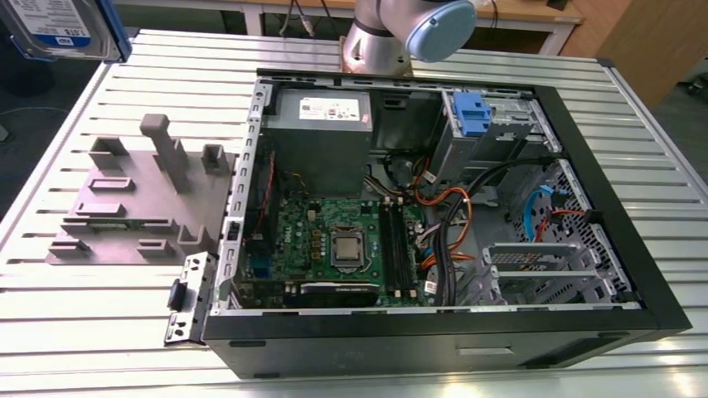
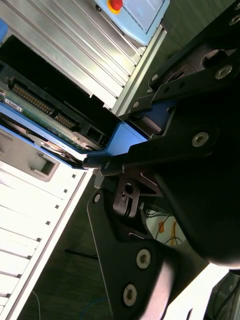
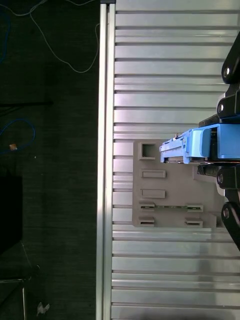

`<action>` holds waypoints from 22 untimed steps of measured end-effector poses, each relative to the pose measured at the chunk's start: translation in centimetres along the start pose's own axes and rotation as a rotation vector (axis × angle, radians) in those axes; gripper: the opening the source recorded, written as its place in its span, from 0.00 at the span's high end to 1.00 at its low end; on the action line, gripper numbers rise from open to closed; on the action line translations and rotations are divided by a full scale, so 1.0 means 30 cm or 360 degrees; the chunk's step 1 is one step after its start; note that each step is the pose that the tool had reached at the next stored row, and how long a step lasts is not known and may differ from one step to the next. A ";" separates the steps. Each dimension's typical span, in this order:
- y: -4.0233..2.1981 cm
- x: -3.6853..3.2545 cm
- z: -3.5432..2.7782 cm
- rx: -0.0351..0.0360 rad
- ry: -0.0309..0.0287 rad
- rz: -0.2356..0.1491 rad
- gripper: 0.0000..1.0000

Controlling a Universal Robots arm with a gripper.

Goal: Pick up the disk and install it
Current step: 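Pick up the disk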

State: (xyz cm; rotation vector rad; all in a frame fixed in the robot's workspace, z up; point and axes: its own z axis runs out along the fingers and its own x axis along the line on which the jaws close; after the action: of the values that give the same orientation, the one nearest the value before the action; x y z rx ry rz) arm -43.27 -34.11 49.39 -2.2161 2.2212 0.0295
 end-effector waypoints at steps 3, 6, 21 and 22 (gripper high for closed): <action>-0.013 0.000 0.000 0.0000 0.00001 0.0000 0.64; -0.026 0.000 0.000 0.0000 0.00001 0.0000 0.64; -0.042 0.001 0.001 0.0000 0.00013 0.0000 0.64; -0.042 0.002 0.001 0.0000 0.00013 0.0000 0.64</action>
State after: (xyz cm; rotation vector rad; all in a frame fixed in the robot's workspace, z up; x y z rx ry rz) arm -42.01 -34.16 49.34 -2.2167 2.2216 0.0288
